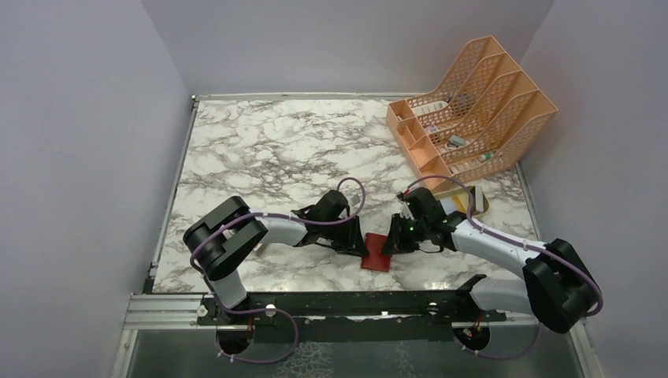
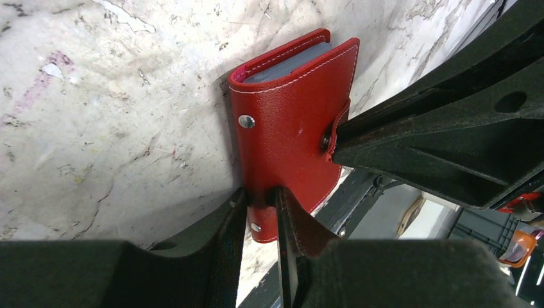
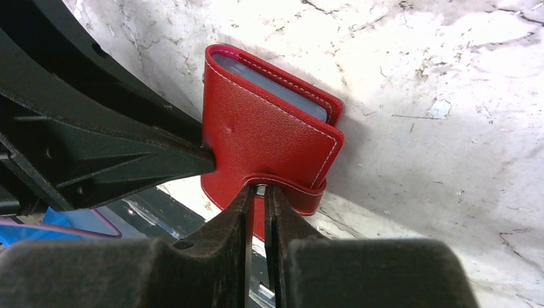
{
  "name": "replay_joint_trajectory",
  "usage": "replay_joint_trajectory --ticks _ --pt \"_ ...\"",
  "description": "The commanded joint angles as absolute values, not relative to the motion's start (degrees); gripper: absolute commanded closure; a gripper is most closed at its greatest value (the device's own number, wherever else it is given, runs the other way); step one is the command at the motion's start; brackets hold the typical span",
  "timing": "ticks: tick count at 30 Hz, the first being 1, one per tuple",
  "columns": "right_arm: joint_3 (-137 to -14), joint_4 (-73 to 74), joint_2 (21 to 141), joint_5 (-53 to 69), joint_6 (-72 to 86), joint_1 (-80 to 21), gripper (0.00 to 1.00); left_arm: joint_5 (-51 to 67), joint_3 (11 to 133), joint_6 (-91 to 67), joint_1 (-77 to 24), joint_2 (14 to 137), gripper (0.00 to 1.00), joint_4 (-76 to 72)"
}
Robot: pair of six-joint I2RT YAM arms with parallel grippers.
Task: Put the credit cards into the card holder
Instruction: Close the card holder at the center of the board.
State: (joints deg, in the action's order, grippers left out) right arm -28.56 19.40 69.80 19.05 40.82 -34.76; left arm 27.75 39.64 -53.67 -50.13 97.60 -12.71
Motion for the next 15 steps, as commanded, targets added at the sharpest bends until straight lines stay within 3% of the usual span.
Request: replay_joint_trajectory --ticks 1,15 --pt "-29.86 24.17 74.06 14.24 39.49 -35.16 0.88 29.06 39.74 -53.01 -51.07 99.69 0.75 -14.89" --pt "-32.02 31.03 78.95 9.04 38.06 -35.32 0.89 29.48 38.83 -52.29 -51.07 98.54 0.75 -15.84"
